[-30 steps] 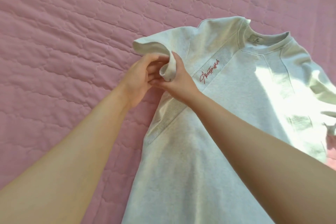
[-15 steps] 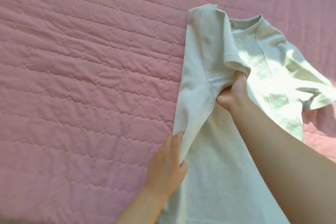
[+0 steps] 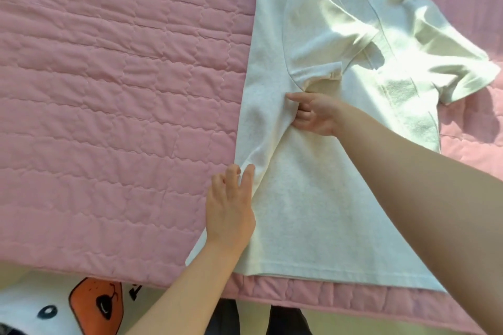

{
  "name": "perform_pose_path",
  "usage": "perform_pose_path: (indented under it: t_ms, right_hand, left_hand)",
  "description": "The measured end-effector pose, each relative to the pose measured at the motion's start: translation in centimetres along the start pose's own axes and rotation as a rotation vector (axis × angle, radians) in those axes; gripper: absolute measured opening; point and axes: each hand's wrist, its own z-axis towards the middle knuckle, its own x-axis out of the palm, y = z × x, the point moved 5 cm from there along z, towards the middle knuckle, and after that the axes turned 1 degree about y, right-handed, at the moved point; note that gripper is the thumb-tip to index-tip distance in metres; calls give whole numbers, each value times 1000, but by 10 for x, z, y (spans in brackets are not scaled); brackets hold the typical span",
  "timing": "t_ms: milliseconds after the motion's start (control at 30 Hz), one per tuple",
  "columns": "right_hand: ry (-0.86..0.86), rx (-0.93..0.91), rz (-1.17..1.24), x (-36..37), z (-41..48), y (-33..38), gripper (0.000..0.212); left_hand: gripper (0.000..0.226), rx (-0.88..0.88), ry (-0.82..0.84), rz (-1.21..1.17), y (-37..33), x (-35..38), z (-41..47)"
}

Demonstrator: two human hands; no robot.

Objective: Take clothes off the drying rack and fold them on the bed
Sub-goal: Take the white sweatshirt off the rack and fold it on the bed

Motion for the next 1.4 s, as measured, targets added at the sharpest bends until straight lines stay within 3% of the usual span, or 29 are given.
perform_pose_path:
  t_ms: [233,367,500,600,733,800,867,933,1000,1067,1167,1233,1300,1400]
  right_hand:
    - [150,106,-154,17,-17,-62,49]
    - [50,-20,-11,17,-22,-84,43]
    - [-100,-190,77,-1,-31,-86,40]
    - [-131,-292,180,-14,-39,-82,31]
    - [17,-79,-350,-23,-43,-110,41]
    - [78,22,-497,-30,-43,-127,40]
    - [131,81,-549,-38,-45,-134,34]
    - [198,153,-582,-41,-48,-141,33]
    - [259,251,-614,-46,-51,-152,35]
    - [315,332,-671,-48,-54,-156,35]
    - [303,291,-597,-50,-53,-139,21]
    - [229,188,-407,-50,-43,-113,33]
    - [119,77,-222,-50,-34,-88,46]
    - [-9,-93,17,-50,-16,-42,41]
  left_hand:
    - [71,10,153,-125,-14,2,-13]
    - [70,7,111,-79,-9,-1,-30]
    - [57,-69,288,-136,-3,3,-60]
    - [50,4,326,-264,-37,-3,-81]
    - [50,71,560,-369,-76,20,-104]
    - [37,21,512,-397,-72,27,-103]
    - [27,-77,219,-394,-58,21,-92]
    - [43,-323,60,-364,-28,21,-84]
    - [67,-547,105,-425,0,29,-81]
    - [73,-581,215,-539,16,36,-78]
    - [73,-488,278,-481,17,29,-71]
    - [87,-375,210,-289,7,20,-56]
    - [98,-240,198,-264,-10,15,-32]
    - [98,18,251,-217,-38,17,25]
